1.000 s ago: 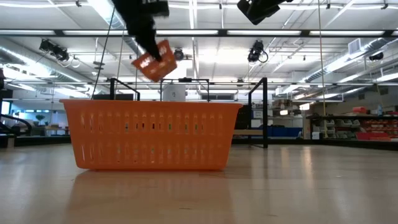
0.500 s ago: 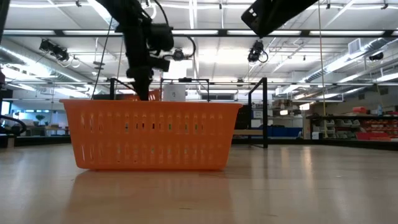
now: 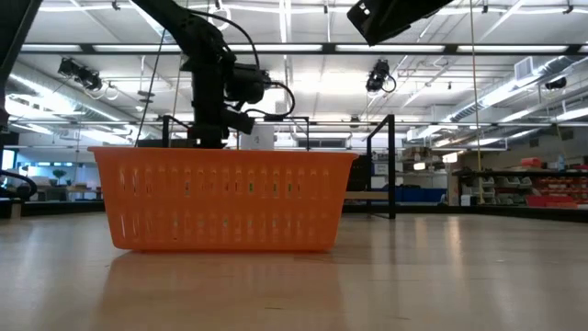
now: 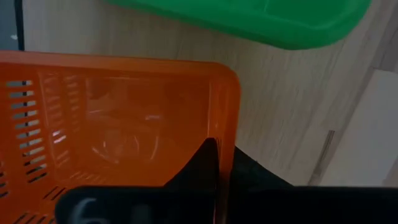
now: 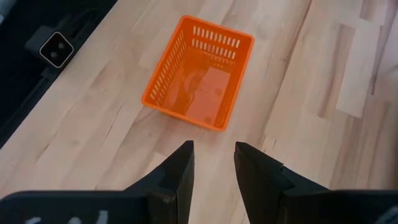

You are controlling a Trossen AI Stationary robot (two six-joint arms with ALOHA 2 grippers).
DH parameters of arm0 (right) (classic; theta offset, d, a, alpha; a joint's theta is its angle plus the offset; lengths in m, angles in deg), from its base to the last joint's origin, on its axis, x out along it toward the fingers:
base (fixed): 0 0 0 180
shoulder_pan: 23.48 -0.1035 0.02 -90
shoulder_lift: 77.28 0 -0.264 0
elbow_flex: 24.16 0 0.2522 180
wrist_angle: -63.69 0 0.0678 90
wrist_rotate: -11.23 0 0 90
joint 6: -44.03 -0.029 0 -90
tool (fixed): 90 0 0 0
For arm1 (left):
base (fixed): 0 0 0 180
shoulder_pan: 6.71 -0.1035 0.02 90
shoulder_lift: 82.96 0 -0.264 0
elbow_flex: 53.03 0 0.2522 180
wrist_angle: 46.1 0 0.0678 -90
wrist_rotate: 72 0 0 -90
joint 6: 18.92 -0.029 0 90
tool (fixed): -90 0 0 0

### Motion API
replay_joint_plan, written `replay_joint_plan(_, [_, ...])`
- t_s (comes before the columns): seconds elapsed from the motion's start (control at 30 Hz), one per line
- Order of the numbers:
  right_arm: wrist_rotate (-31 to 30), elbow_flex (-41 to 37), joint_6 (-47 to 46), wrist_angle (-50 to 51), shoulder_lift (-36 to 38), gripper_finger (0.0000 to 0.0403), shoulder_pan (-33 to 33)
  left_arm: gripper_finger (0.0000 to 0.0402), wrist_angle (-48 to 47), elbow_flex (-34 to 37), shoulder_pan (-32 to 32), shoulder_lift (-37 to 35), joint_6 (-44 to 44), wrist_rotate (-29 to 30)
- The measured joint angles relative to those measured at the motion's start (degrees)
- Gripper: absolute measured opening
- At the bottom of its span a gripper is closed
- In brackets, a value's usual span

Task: Stack baskets on shelf by color
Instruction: Put the top orange bin on the shelf, then stack the top orange bin on top of the stacked orange bin on the shelf

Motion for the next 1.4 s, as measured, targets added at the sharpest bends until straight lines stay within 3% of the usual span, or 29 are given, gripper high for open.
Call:
replay_joint_plan(0.33, [0.0, 0.0, 0.4, -0.34, 0.0, 0.0121, 0.67, 0.0083, 1.69, 0.04, 3.12, 0.11, 2.07, -0.72])
replay_joint_plan(0.6, [0.0, 0.0, 0.22, -0.71, 0.0, 0.0121, 0.81, 0.0146, 0.95, 0.04, 3.81, 0.11, 1.93, 3.35])
replay_joint_plan(0.97, [0.0, 0.0, 0.2, -0.64, 0.0, 0.0121, 0.81, 0.0178, -7.07, -4.78, 7.17, -5.43, 4.25, 7.55])
replay_joint_plan(1.13, [0.01, 0.0, -0.23, -0.19, 0.0, 0.0121, 0.81, 0.0181, -10.42, -8.06, 14.17, -8.35, 7.05, 4.48])
replay_joint_plan(1.4, [0.0, 0.0, -0.24, 0.95, 0.0, 0.0121, 0.81, 0.0167, -16.97, -5.95, 32.52, -8.94, 9.12, 3.45])
